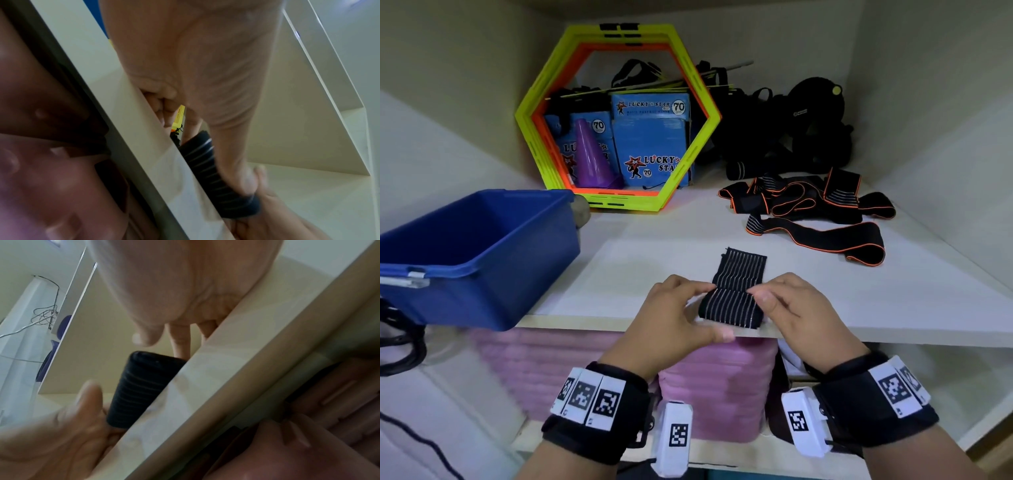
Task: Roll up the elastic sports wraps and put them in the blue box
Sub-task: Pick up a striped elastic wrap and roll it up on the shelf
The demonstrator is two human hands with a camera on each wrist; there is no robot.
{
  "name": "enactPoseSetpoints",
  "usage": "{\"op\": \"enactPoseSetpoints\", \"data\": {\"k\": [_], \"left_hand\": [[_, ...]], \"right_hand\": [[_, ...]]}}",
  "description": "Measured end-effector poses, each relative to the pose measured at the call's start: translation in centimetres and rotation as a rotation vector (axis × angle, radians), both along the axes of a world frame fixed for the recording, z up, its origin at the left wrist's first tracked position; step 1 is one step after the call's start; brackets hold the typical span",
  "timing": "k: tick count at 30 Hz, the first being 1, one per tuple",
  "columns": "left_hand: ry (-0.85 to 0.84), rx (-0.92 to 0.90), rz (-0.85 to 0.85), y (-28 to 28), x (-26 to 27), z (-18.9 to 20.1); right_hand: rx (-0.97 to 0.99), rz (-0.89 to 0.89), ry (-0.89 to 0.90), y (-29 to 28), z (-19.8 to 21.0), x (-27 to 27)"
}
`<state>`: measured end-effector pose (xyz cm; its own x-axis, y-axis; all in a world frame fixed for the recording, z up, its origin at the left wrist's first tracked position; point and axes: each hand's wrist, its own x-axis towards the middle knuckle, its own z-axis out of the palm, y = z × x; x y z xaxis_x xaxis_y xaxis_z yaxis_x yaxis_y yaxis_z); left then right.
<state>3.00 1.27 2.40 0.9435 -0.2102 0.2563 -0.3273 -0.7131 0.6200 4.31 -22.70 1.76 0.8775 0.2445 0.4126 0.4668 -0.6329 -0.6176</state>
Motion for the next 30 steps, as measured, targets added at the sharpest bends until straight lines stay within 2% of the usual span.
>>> {"op": "enactPoseSetpoints", "data": {"k": [4, 6, 8, 12, 17, 21, 25, 28, 30], "left_hand": [[-0.023, 0.014, 0.007, 0.1, 0.5, -0.1], [-0.039, 0.003, 0.027, -0.2, 0.4, -0.1], [-0.046, 0.021, 0.043, -0.5, 0.2, -0.3], [0.005, -0.027, 0.061, -0.8, 0.3, -0.2], [0.033, -0.121, 0.118, -1.4, 0.5, 0.5], [0.047, -0.148, 0.162, -2.3, 0.2, 1.4], [0.033, -0.189, 0.262, -2.5, 0.2, 1.9], [0.020, -0.202, 0.307, -2.5, 0.3, 1.9], [0.003, -0.205, 0.317, -2.5, 0.3, 1.8]], "right_hand": [[-0.167, 0.065, 0.072, -0.6, 0.4, -0.6], [-0.073, 0.086, 0.110, -0.9, 0.8, -0.6], [0.030, 0.074, 0.075, -1.0, 0.9, -0.6], [0.036, -0.035, 0.025, -0.4, 0.5, -0.6], [-0.075, -0.281, -0.033, 1.4, -0.2, 0.0], [-0.144, -0.370, -0.108, 2.6, -0.8, 0.1], [-0.205, -0.412, -0.010, 3.3, -0.3, 0.3], [-0.087, -0.379, 0.082, 3.7, 1.0, 0.3], [0.129, -0.320, 0.160, 3.8, 1.8, 0.3]]}}
